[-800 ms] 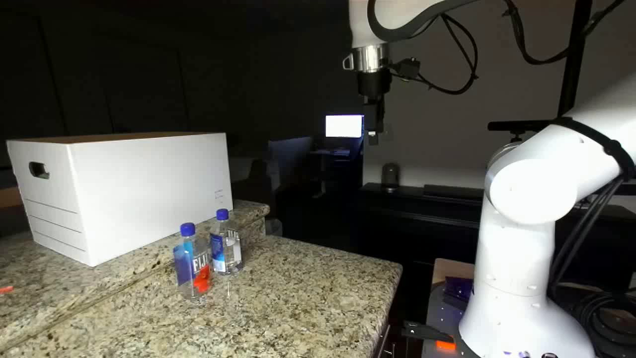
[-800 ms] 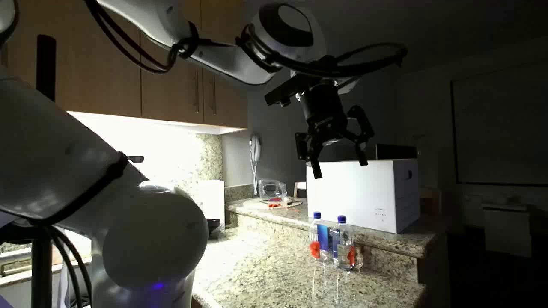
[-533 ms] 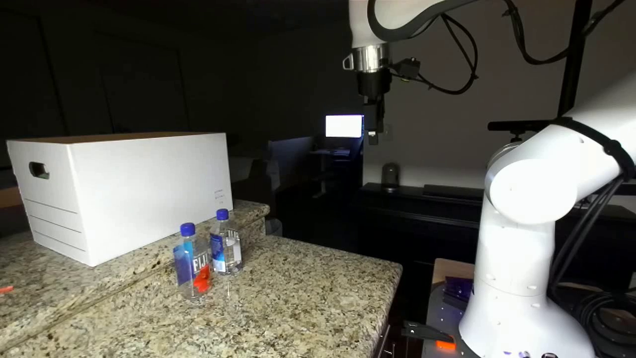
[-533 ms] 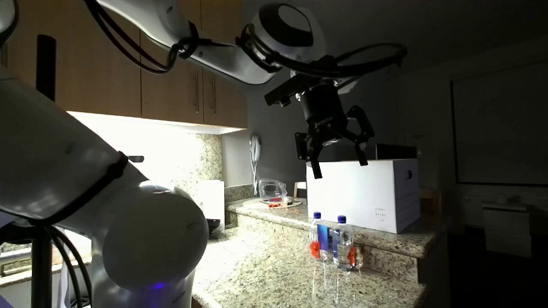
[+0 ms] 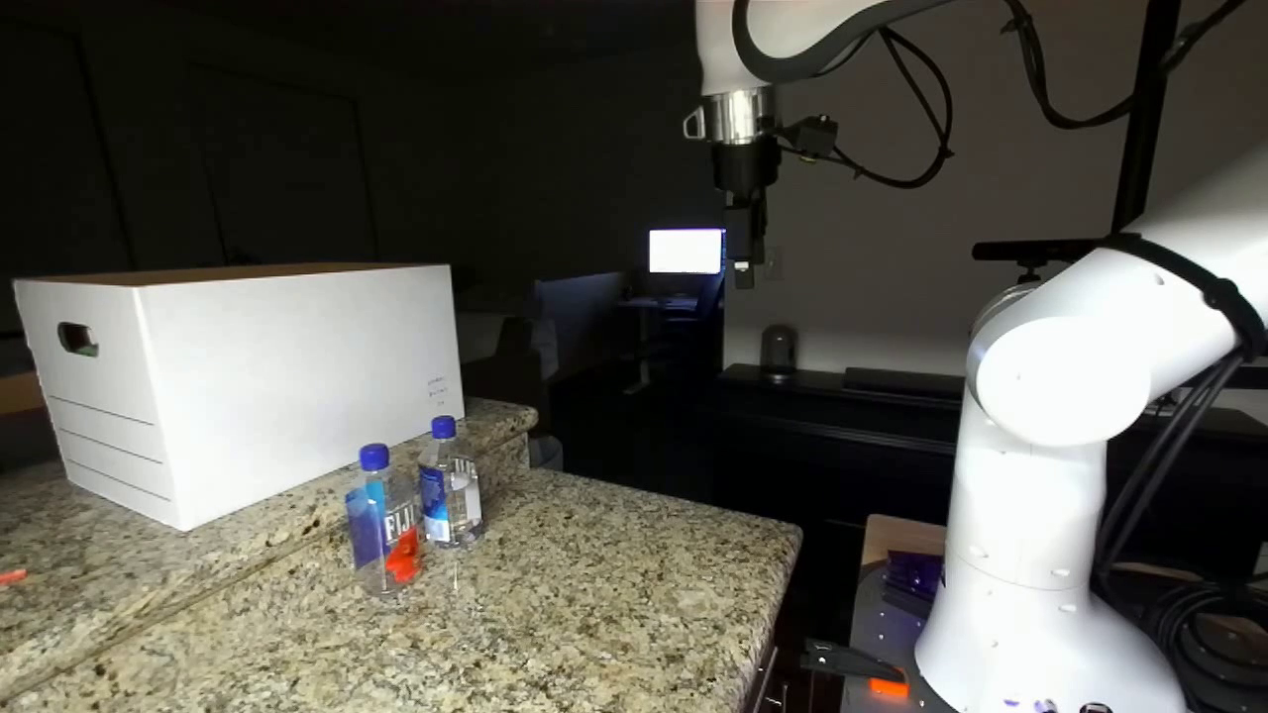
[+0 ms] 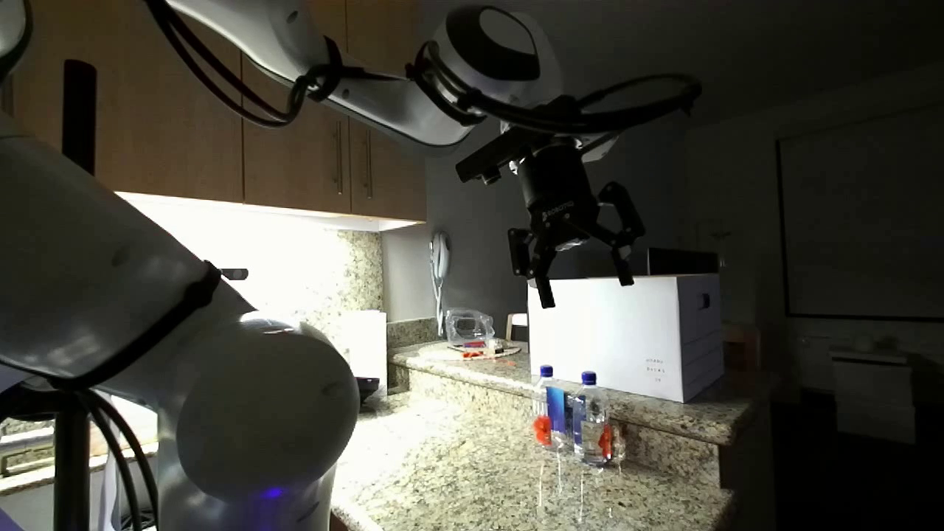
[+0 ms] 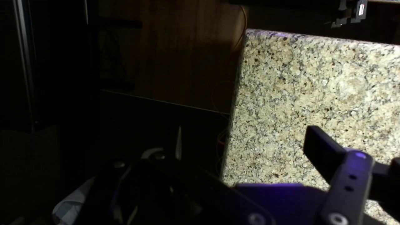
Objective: Place two empty water bottles inside the white storage box
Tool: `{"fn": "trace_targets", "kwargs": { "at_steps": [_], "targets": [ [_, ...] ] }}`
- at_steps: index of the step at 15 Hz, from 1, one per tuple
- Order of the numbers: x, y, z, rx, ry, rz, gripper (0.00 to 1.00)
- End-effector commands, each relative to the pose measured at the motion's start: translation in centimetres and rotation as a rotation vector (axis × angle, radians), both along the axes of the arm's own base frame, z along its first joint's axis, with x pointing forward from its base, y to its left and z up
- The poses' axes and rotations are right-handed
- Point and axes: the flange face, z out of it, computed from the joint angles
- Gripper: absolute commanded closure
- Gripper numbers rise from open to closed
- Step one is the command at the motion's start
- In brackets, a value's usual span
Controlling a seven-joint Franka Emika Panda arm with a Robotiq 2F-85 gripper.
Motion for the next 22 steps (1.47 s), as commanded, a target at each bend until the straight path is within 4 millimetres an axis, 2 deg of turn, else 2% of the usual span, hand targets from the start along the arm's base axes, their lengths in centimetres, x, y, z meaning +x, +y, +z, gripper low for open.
{"fn": "trace_targets", "kwargs": {
  "at_steps": [1, 15, 22],
  "targets": [
    [0.02, 0.01, 0.06, 0.000, 0.001, 0.000, 0.00],
    [0.01, 0.03, 0.05, 0.005, 0.003, -0.001, 0.00],
    [0.78, 0.66, 0.31, 0.085, -0.080, 0.095, 0.00]
  ]
}}
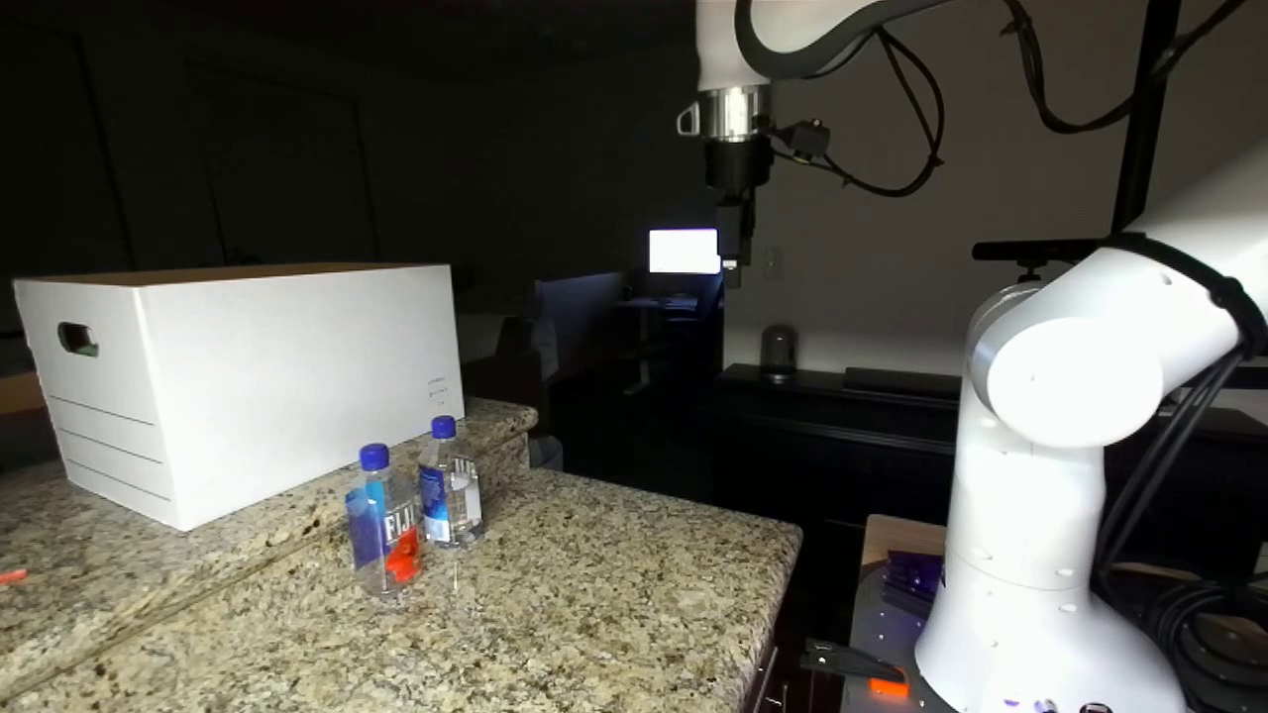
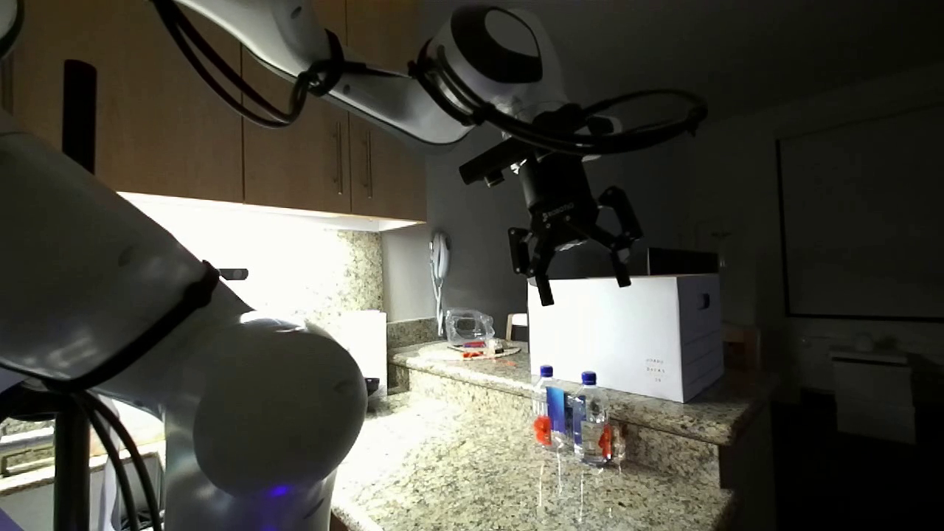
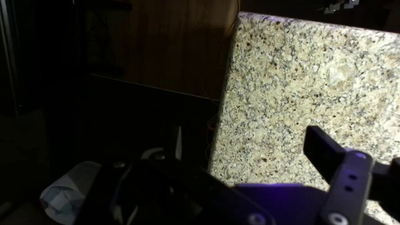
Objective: Place two empty water bottles inside the white storage box
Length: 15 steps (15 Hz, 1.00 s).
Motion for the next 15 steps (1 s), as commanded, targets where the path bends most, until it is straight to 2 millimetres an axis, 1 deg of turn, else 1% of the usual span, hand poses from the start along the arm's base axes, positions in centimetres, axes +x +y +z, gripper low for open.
{"fn": "trace_targets", "kwargs": {
  "at_steps": [1, 5, 6, 7, 8, 9, 10, 11, 13, 15],
  "targets": [
    [0.1, 0.3, 0.1, 0.051, -0.034, 0.066, 0.00],
    [0.0, 0.8, -0.1, 0.127, 0.000, 0.178, 0.00],
    [5.3, 5.6, 0.8, 0.149, 0.028, 0.212, 0.00],
    [5.7, 6.5, 0.9, 0.165, 0.038, 0.230, 0.00],
    [2.0, 3.2, 0.5, 0.145, -0.011, 0.172, 0.00],
    [3.2, 5.0, 1.0, 0.153, -0.004, 0.207, 0.00],
    [4.3, 6.3, 1.0, 0.150, 0.010, 0.230, 0.00],
    [5.1, 6.8, 0.9, 0.145, 0.023, 0.238, 0.00],
    [5.8, 6.8, 0.5, 0.145, 0.039, 0.235, 0.00],
    [5.9, 6.6, 0.6, 0.148, 0.039, 0.231, 0.00]
  ]
}}
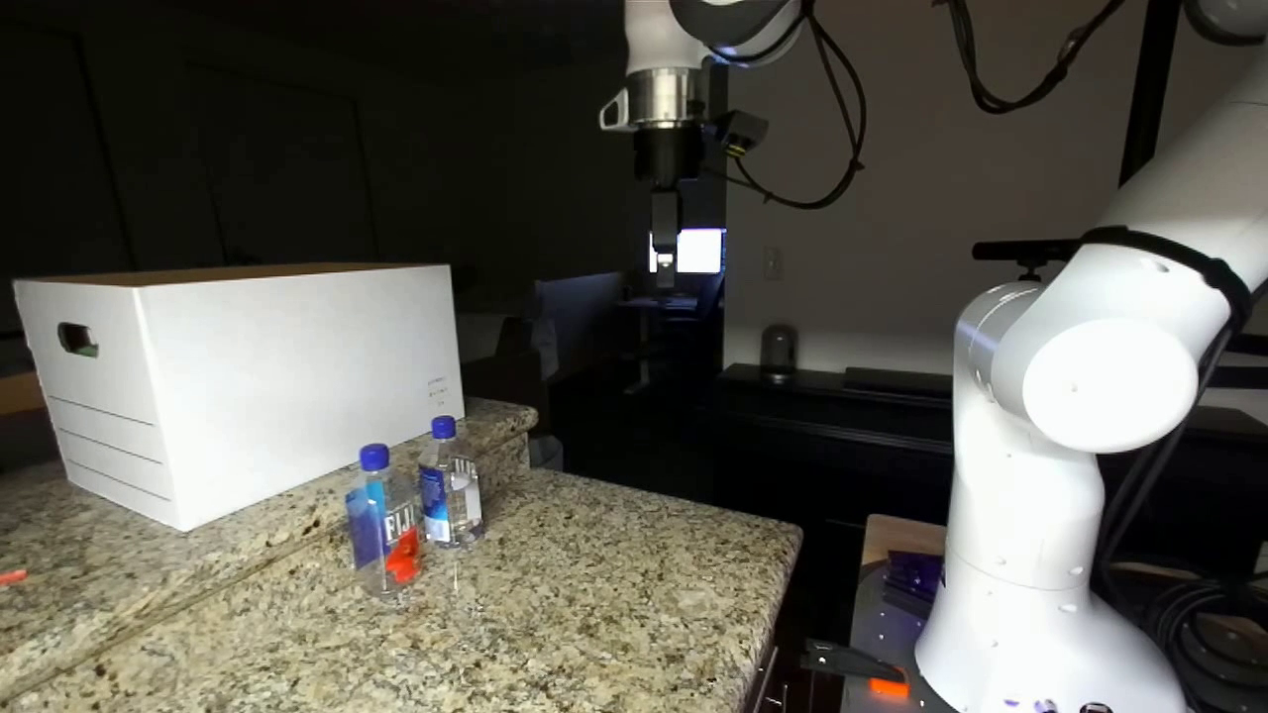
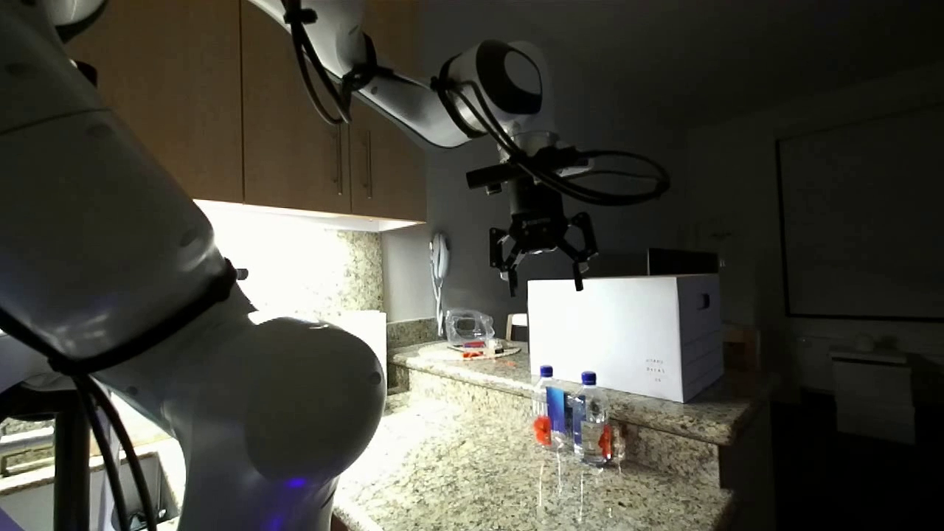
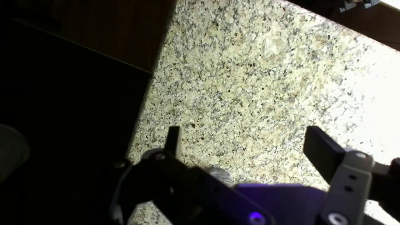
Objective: Place two empty water bottles inside the white storage box
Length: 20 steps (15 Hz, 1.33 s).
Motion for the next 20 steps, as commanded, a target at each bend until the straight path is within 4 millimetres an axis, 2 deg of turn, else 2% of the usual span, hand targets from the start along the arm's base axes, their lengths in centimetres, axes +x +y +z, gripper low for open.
{"fn": "trace_targets", "kwargs": {
  "at_steps": [1, 10, 14, 18, 19, 20],
  "targets": [
    [0.0, 0.0, 0.1, 0.000, 0.000, 0.000, 0.00],
    [-0.1, 0.3, 0.7, 0.007, -0.019, 0.008, 0.00],
    [0.5, 1.1, 1.5, 0.051, -0.076, 0.016, 0.00],
    [1.4, 2.0, 1.3, 0.149, -0.119, 0.004, 0.00],
    [6.3, 2.8, -1.6, 0.161, -0.117, -0.006, 0.00],
    [7.1, 3.1, -1.7, 0.175, -0.139, -0.006, 0.00]
  ]
}}
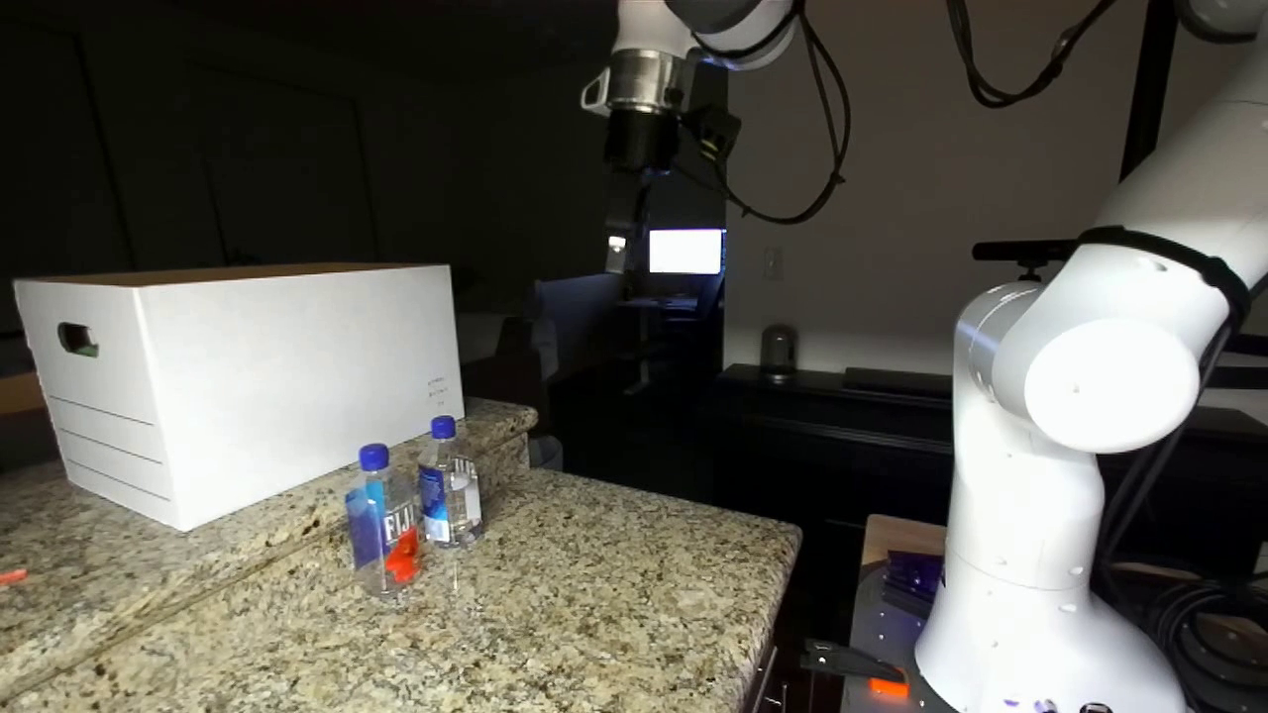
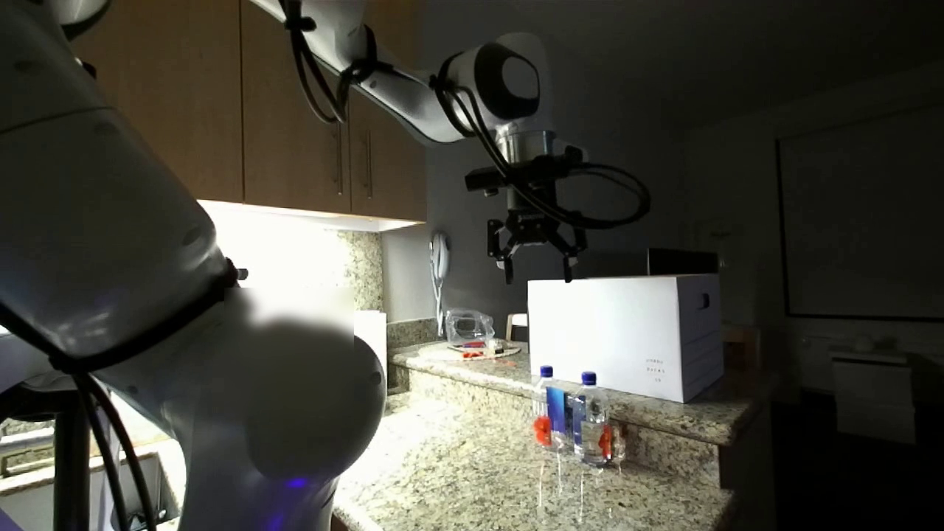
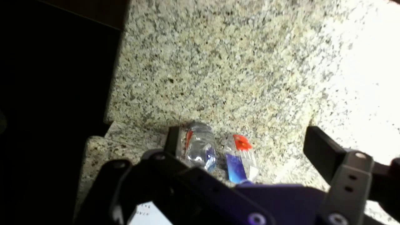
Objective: Place two empty water bottles inside the white storage box
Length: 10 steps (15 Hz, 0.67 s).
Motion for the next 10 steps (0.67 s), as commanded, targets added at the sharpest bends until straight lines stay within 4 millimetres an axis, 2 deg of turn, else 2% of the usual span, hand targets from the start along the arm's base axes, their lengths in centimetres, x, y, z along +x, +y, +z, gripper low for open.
{"fn": "trace_targets", "kwargs": {
  "at_steps": [1, 3, 6, 7, 10],
  "targets": [
    [6.5, 1.6, -3.8, 0.041, -0.019, 0.001, 0.00],
    [9.6, 2.2, -5.6, 0.041, 0.004, -0.005, 0.00],
    [12.6, 3.1, -7.5, 0.048, 0.031, 0.001, 0.00],
    [10.6, 2.6, -7.2, 0.031, 0.034, -0.011, 0.00],
    [12.7, 3.3, -8.1, 0.029, 0.051, -0.008, 0.00]
  ]
}}
